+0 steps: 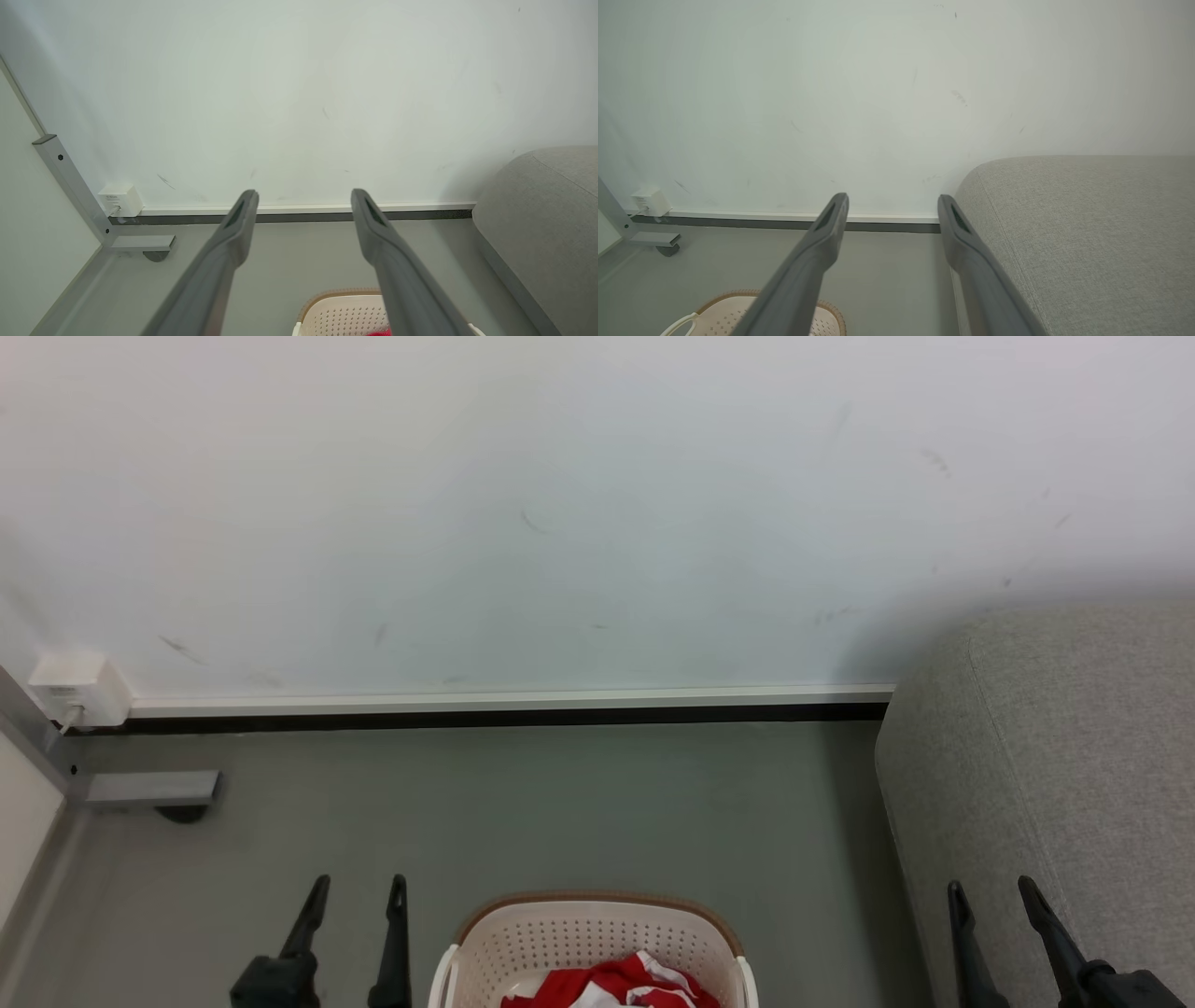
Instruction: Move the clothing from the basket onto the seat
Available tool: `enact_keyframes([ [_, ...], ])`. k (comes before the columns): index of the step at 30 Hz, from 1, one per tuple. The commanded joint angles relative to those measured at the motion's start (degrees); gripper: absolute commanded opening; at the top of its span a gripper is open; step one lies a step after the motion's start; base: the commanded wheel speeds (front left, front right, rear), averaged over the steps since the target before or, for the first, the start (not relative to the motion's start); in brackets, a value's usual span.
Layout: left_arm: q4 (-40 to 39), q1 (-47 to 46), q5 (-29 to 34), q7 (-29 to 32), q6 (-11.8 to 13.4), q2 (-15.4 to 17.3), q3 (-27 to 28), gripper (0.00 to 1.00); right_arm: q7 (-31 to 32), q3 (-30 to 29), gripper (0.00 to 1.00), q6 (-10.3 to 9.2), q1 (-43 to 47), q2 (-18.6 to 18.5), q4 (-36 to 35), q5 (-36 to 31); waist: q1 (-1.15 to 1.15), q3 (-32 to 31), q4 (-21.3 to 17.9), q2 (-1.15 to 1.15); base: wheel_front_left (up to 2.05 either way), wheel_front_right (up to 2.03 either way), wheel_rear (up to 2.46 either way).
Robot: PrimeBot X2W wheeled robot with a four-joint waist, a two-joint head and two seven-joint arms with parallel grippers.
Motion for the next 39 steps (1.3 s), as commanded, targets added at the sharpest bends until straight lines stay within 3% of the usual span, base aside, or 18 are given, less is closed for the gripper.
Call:
enact_keyframes([
  [1,0.41,0.58,-0.45,-0.04,-0.73,-0.09,0.47,1.00,-0.20,-0.30,1.00,0.19,0.21,-0.39,0.30,0.66,0.00,-0.04,-0.01,0.00,0.00,0.00,0.00],
  [6,1.05,0.56,-1.01,-0.04,-3.32,-0.22,1.33,1.00,-0.20,-0.27,1.00,0.19,0.19,-0.38,0.60,1.08,0.00,-0.03,-0.06,0.00,0.00,0.00,0.00],
  [14,1.22,0.71,-0.38,-0.04,-5.06,-0.50,2.56,1.00,-0.20,-0.07,1.00,0.19,0.34,-0.38,0.85,1.24,0.00,0.03,-0.10,0.00,0.00,0.00,0.00],
  [39,1.18,0.06,1.04,-0.04,-6.32,-0.95,3.96,1.00,-0.20,-0.13,1.00,0.19,-0.50,-0.38,0.95,1.32,0.00,0.84,-0.17,0.00,0.00,0.00,0.00],
])
